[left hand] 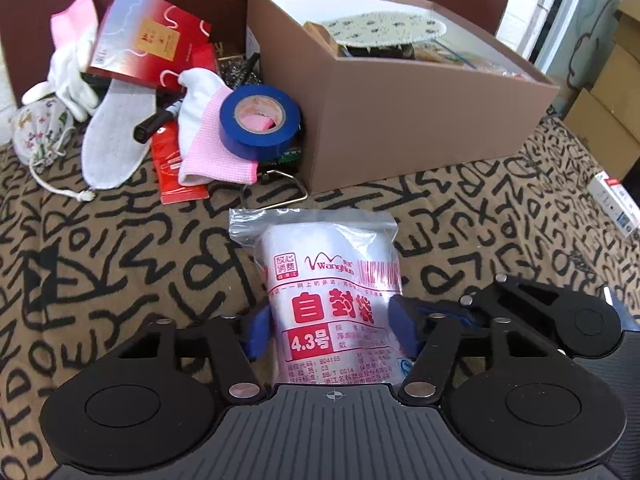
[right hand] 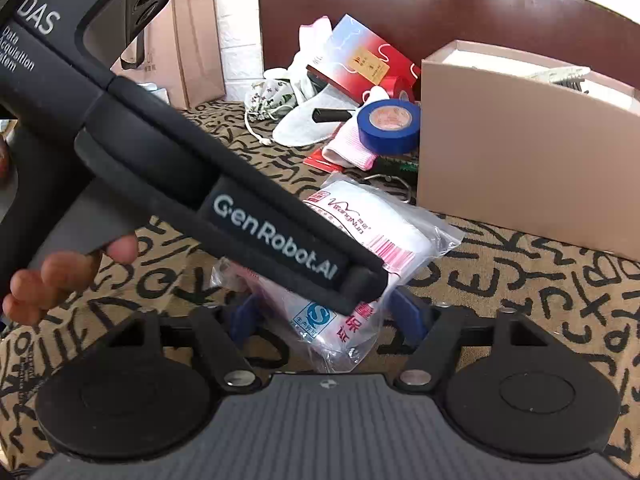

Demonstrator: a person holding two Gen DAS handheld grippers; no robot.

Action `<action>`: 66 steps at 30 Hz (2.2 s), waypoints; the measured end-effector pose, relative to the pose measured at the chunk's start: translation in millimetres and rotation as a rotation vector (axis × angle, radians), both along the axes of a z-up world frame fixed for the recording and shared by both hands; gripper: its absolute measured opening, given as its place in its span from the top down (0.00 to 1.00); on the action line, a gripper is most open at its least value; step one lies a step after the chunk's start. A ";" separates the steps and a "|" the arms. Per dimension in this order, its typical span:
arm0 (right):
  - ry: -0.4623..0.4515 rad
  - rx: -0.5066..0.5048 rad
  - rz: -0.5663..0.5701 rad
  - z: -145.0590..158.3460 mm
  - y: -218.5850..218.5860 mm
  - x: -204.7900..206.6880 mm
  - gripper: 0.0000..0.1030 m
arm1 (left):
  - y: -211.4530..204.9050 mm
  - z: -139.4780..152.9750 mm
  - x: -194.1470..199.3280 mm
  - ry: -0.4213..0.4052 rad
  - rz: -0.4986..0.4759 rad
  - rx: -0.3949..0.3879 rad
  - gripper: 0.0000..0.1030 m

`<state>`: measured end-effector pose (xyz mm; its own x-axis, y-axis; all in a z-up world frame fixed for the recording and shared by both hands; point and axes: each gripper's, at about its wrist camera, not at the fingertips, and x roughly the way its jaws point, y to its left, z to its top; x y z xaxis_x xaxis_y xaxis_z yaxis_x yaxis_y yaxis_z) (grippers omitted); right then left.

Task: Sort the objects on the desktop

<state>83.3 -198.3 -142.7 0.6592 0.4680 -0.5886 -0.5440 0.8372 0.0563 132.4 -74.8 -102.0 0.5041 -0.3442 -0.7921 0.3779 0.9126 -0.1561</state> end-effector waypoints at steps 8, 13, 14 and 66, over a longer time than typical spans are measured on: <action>-0.114 0.039 0.022 43.3 -7.0 -23.3 0.60 | -14.0 66.4 -27.1 -0.190 -0.009 -0.040 0.45; -0.188 0.015 0.012 71.6 -8.5 -18.9 0.68 | -41.4 97.1 -27.0 -0.236 -0.135 -0.095 1.00; -0.205 0.011 0.010 74.4 -9.4 -17.8 0.90 | -46.3 99.4 -24.8 -0.190 -0.171 -0.133 1.00; -0.024 0.013 -0.155 4.7 -41.9 -10.6 0.07 | 31.9 -11.6 19.6 0.106 -0.029 -0.105 0.10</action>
<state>72.7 -240.2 -138.0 0.7378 0.3672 -0.5664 -0.4099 0.9104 0.0564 152.0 -42.9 -113.6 0.4083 -0.4408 -0.7993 0.3800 0.8783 -0.2902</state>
